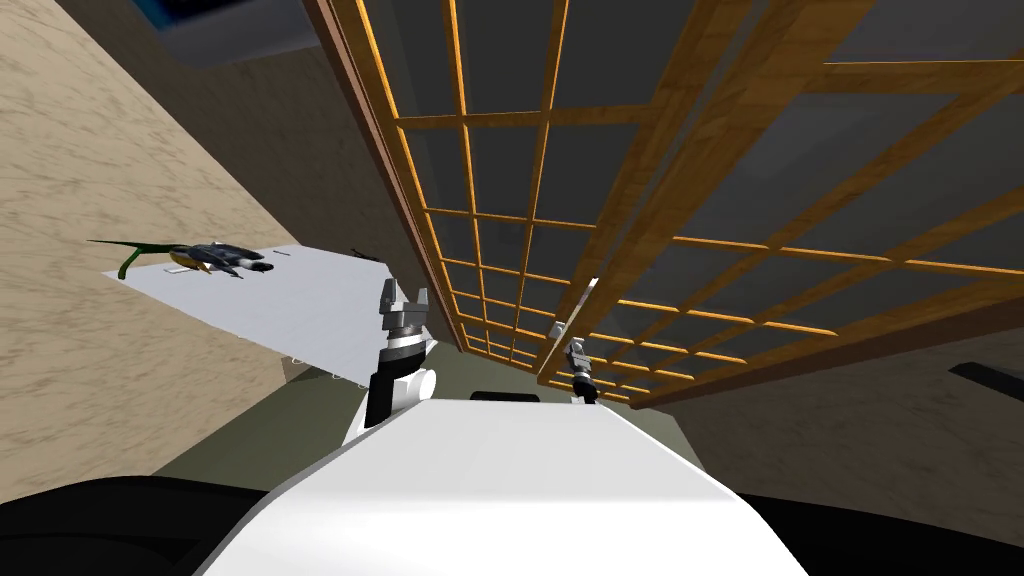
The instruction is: Pull the door open
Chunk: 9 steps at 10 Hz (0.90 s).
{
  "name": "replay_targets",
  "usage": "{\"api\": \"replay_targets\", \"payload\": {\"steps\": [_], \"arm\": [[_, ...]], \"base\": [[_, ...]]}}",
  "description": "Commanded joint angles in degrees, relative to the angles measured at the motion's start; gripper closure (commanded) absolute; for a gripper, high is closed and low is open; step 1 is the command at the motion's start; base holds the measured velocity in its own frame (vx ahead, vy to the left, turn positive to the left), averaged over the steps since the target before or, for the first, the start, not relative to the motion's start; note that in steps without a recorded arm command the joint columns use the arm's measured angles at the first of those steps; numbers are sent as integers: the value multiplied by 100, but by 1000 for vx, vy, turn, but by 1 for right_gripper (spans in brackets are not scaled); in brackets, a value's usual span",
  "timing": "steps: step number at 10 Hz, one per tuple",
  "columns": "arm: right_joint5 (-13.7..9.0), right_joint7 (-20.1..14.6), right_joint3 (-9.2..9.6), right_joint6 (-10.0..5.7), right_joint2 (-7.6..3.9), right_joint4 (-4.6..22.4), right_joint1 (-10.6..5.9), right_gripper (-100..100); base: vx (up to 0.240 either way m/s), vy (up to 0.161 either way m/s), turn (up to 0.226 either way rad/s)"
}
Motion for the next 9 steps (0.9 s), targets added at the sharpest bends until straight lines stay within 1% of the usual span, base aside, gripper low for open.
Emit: {"api": "replay_targets", "payload": {"steps": [1,2,3,4,6,7,8,9], "arm": [[-77,-66,-94,54,-97,91,139,100],[-98,-103,-102,58,-111,99,178,100],[-98,-103,-102,58,-111,99,178,100],[-218,-335,-110,69,-178,120,333,100],[-218,-335,-110,69,-178,120,333,100],[-338,-568,-119,80,-245,142,489,100],[-338,-568,-119,80,-245,178,465,100],[-338,-568,-119,80,-245,142,489,100]], "base": [[-170,28,-46],[-155,32,-40],[-88,11,-29],[-146,3,10],[-103,-2,-16],[-125,23,10],[-140,18,13],[-66,2,-33]]}}
